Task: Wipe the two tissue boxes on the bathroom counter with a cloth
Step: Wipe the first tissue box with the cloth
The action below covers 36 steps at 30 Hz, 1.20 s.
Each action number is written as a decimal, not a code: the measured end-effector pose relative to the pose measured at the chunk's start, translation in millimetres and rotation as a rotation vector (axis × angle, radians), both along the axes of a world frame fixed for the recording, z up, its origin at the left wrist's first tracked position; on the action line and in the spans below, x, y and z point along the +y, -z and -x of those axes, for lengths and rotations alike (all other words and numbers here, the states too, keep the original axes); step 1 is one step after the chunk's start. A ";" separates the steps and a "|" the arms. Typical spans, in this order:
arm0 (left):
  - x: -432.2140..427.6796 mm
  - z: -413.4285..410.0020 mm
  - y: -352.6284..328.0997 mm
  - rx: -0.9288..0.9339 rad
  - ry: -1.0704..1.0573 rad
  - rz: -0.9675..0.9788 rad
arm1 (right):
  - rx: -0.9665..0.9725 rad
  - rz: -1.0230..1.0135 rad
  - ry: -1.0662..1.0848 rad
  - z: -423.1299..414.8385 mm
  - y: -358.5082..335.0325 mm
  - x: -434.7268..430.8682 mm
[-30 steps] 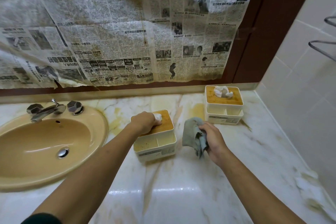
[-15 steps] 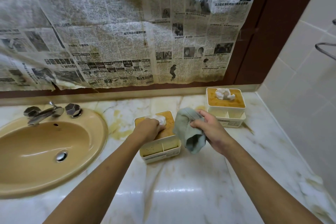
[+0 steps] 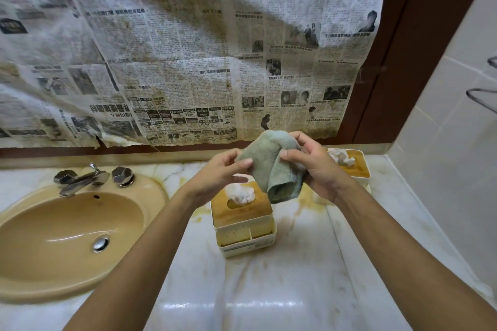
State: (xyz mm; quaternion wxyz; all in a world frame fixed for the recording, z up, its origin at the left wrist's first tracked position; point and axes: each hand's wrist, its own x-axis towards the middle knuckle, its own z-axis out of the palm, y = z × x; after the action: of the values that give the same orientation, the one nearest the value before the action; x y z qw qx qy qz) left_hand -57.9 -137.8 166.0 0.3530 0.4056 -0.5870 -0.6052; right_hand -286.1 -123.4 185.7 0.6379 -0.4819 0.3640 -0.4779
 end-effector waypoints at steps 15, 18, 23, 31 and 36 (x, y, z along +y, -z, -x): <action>7.0 -16.9 -84.0 -0.035 -0.090 0.308 | 0.385 0.304 0.036 1.5 -57.4 1.3; 12.9 -13.8 -95.0 -0.022 -0.082 0.334 | 0.385 0.395 0.131 -2.7 -71.0 3.8; 19.9 -0.8 -80.7 -0.092 -0.168 0.242 | 0.329 0.017 0.001 -21.5 -46.5 10.0; 20.6 -23.5 -49.1 0.034 -0.038 -0.132 | 0.111 -0.139 0.037 -15.2 -5.8 15.5; 23.3 -24.2 -54.7 0.138 -0.089 0.075 | 0.015 -0.020 0.012 -13.6 -18.1 18.6</action>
State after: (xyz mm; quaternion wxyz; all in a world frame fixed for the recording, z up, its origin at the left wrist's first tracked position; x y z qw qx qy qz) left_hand -33.6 -114.5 220.7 0.4342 0.3751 -0.5647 -0.5932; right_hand -272.5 -104.8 203.8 0.6371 -0.4770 0.3765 -0.4742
